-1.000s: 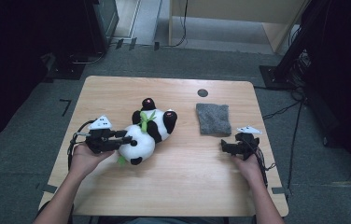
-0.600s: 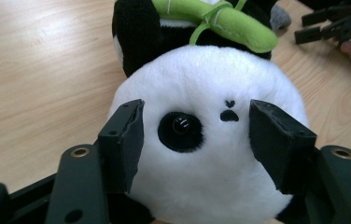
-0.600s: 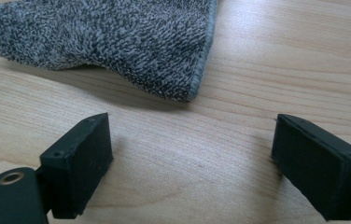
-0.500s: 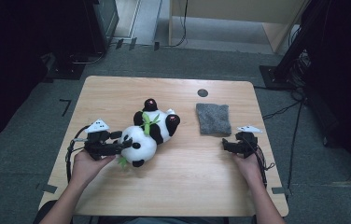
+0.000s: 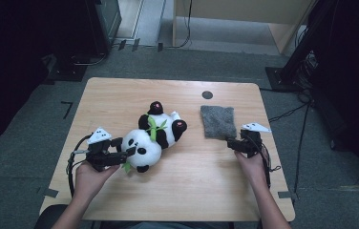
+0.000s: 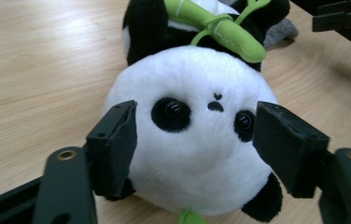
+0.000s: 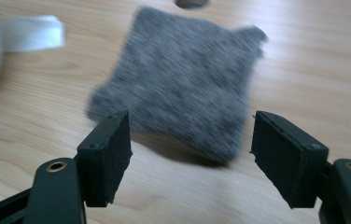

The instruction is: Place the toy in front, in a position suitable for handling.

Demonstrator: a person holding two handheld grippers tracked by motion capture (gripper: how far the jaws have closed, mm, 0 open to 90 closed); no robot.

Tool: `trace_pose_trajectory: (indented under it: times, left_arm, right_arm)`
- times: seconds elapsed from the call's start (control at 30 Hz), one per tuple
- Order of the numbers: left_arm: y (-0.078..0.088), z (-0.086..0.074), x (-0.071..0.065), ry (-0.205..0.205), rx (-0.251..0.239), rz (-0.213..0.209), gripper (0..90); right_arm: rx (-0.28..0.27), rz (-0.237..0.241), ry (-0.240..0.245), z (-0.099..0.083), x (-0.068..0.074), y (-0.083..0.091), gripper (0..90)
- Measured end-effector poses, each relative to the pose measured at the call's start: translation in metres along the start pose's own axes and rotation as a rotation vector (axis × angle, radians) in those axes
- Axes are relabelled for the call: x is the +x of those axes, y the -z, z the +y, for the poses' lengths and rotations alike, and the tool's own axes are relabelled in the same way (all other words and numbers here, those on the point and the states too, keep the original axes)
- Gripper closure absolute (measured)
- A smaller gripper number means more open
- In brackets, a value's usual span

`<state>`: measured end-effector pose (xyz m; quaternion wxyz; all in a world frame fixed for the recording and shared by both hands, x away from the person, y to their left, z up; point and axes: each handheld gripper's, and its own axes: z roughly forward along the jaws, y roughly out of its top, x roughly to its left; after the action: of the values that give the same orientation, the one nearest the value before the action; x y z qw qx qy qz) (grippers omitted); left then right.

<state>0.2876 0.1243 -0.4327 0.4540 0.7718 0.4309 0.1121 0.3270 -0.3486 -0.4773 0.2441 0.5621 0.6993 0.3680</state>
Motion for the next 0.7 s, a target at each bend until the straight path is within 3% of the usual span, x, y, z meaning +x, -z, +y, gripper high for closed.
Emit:
trace_pose_trajectory:
  times: [0.13,0.17,0.2,0.23,0.27,0.4,0.53,0.7]
  left_arm:
    - [0.001,-0.006,-0.003,0.022,-0.011,-0.001,26.5]
    - [0.001,-0.006,-0.003,0.026,-0.010,0.002,25.4]
    - [0.000,-0.007,-0.004,0.029,-0.015,0.003,25.4]
    - [0.000,-0.008,-0.005,0.035,-0.018,0.011,24.0]
    - [0.000,-0.008,-0.006,0.031,-0.018,0.014,24.0]
    - [-0.003,-0.012,-0.009,0.037,-0.017,0.037,22.7]
    - [-0.006,-0.014,-0.013,0.055,-0.012,0.055,21.4]
    - [-0.014,-0.019,-0.020,0.035,0.025,0.077,19.2]
  right_arm:
    - [-0.033,0.099,0.004,0.020,0.021,0.001,28.5]
    - [-0.048,0.139,0.022,0.031,0.033,0.001,28.4]
    - [-0.048,0.139,0.022,0.031,0.033,0.001,28.4]
    - [-0.055,0.169,0.047,0.040,0.046,0.000,28.3]
    - [-0.055,0.169,0.047,0.040,0.046,0.000,28.3]
    - [-0.067,0.236,0.094,0.057,0.074,-0.005,28.2]
    - [-0.072,0.284,0.108,0.065,0.088,-0.008,28.0]
    - [-0.059,0.353,0.133,0.074,0.110,-0.016,26.5]
